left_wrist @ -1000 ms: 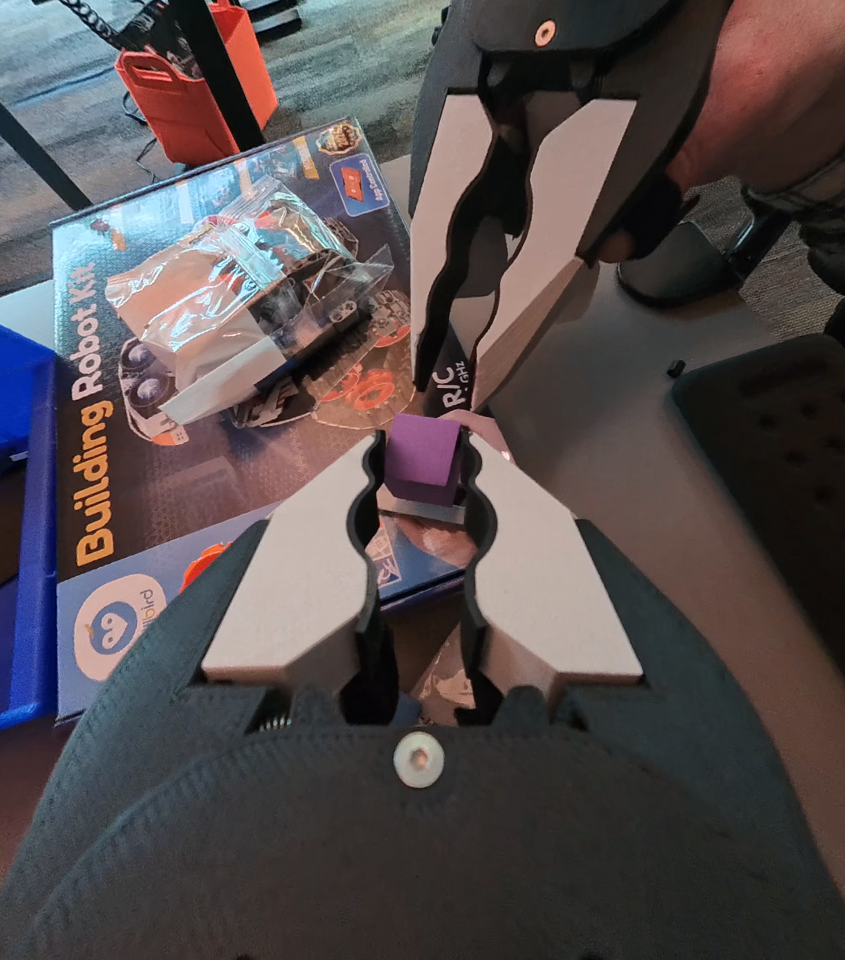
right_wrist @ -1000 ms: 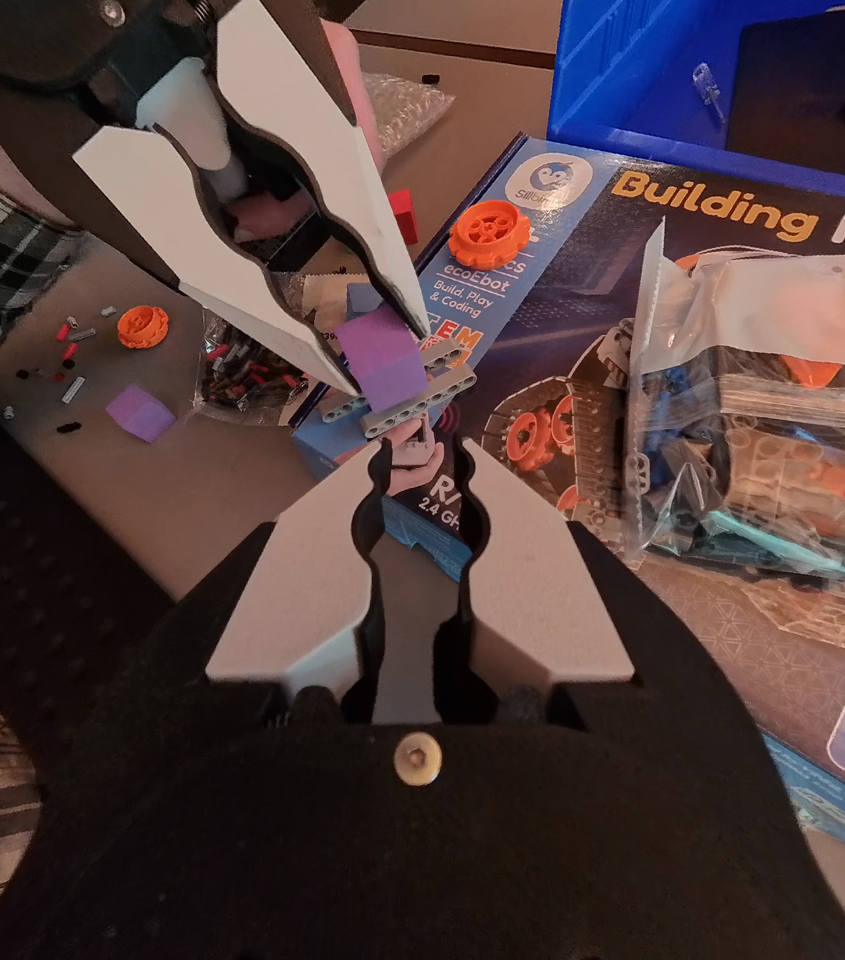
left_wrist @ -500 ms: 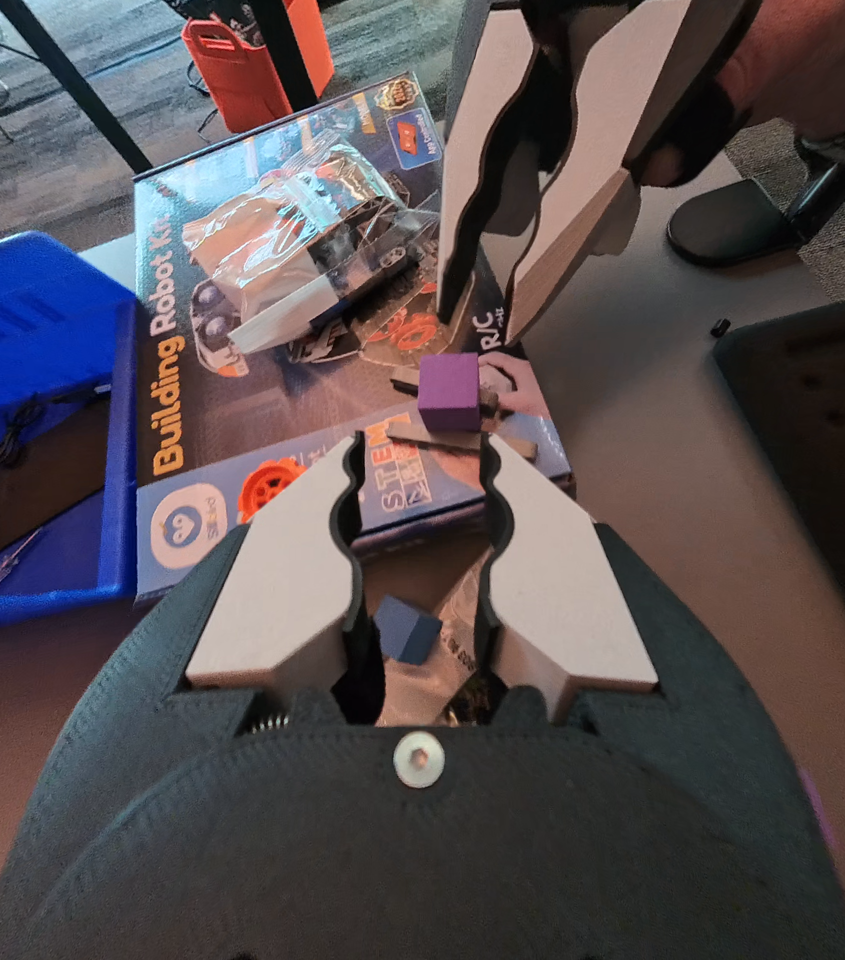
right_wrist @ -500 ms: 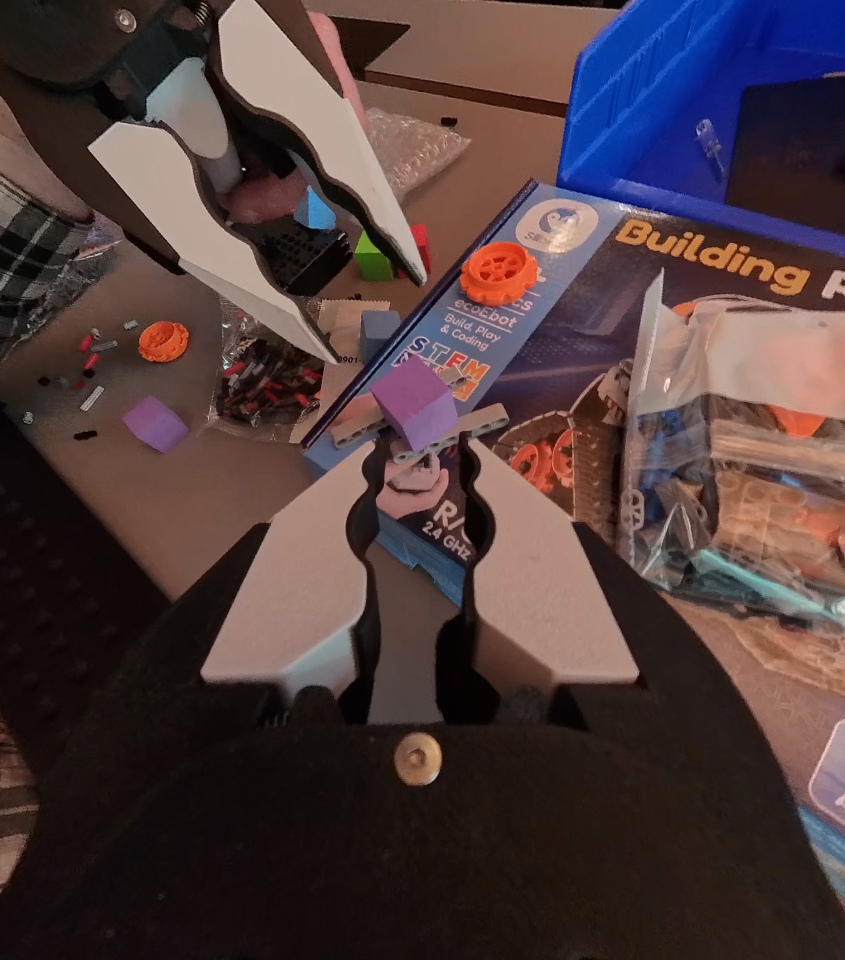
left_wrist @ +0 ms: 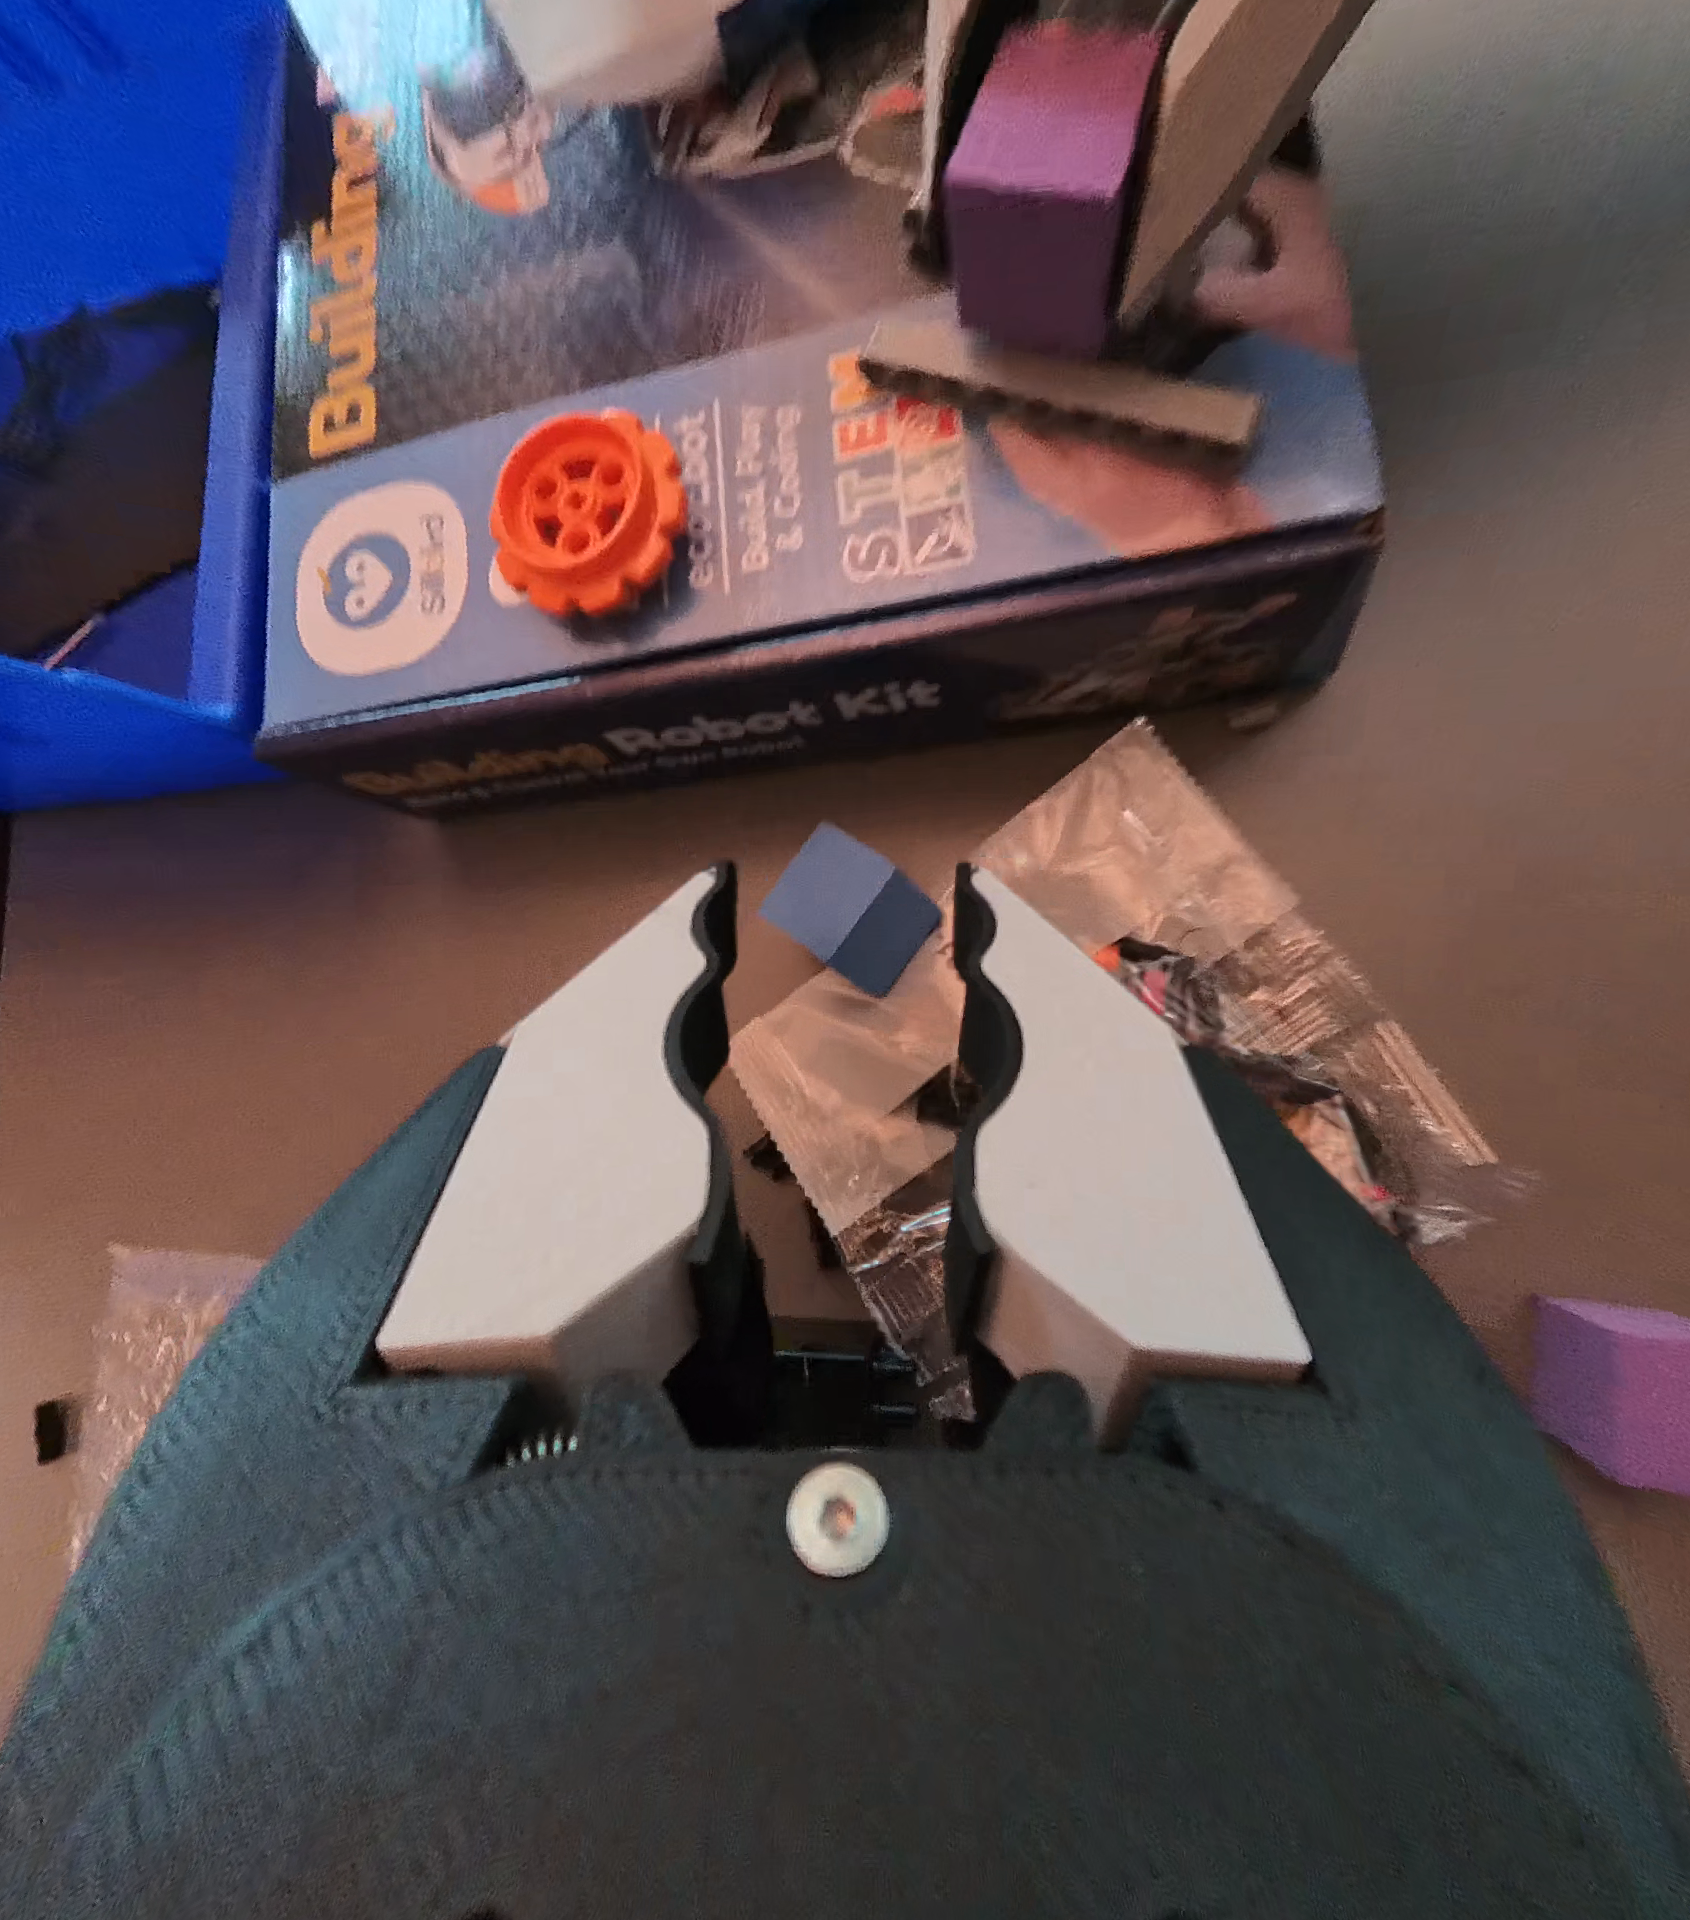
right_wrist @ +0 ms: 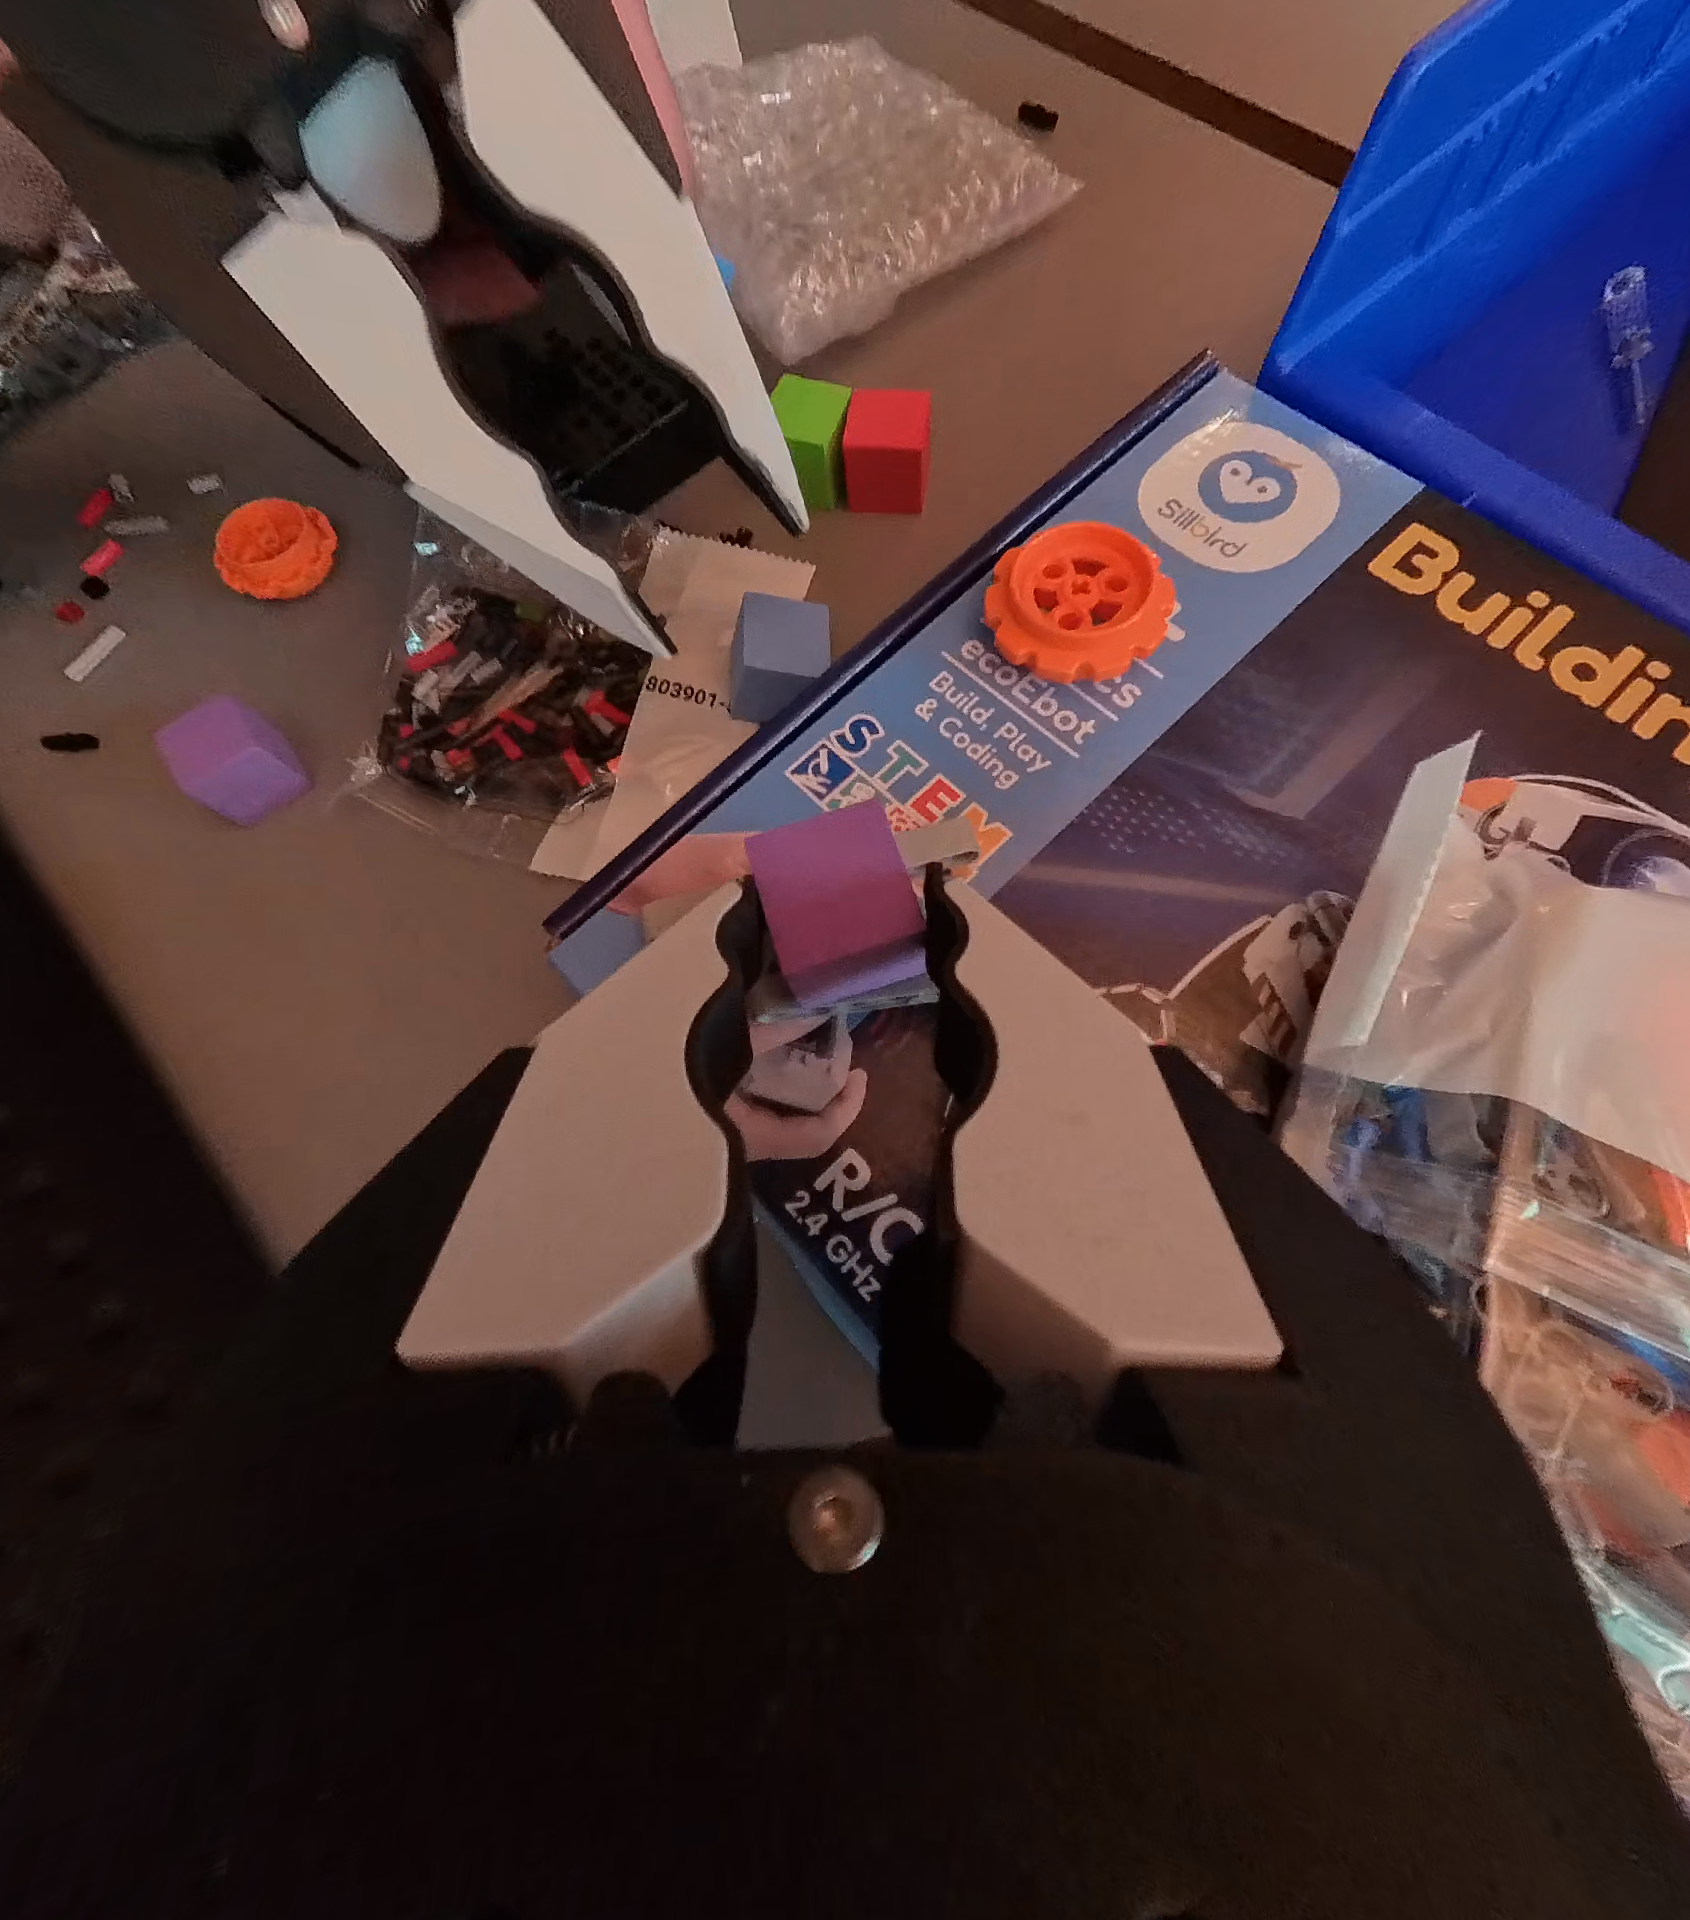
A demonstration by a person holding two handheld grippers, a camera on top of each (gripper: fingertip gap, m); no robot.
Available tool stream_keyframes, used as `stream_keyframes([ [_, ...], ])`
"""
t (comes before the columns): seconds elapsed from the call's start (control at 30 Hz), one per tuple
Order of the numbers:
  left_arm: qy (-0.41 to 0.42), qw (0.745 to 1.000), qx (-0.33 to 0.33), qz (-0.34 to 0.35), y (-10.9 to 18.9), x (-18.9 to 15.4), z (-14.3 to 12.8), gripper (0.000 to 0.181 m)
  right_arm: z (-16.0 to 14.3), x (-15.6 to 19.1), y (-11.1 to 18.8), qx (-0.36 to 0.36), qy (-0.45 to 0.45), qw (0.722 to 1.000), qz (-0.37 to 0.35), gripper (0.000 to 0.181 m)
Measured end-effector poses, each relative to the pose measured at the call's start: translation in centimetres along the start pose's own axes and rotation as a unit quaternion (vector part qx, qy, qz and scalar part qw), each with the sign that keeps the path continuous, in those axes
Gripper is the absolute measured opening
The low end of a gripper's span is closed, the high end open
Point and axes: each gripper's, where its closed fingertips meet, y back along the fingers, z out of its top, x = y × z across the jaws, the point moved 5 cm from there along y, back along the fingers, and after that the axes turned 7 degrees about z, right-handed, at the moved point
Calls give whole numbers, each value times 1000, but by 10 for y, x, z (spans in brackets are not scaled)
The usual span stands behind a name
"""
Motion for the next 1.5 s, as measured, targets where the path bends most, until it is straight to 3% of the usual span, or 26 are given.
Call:
stream_keyframes([
  [0.2,9,1000,19,23,-10,5,-13,44,7,-3,8,-25,-27,999,-24,30],
  [0.53,-13,999,41,-11,-28,-1,-21,37,0,0,-3,-2,-37,998,-51,34],
  [0.87,-18,999,37,-1,-23,0,-20,34,-7,-1,25,-23,-56,997,-56,41],
  [1.03,-20,999,22,11,-9,2,-10,34,-21,-2,18,-9,-93,996,-3,49],
  [1.33,-32,999,-3,19,9,-1,8,34,-13,1,8,-21,-93,993,69,57],
  [1.5,-36,998,-49,25,25,-4,35,34,-13,2,9,-21,-91,993,70,61],
])
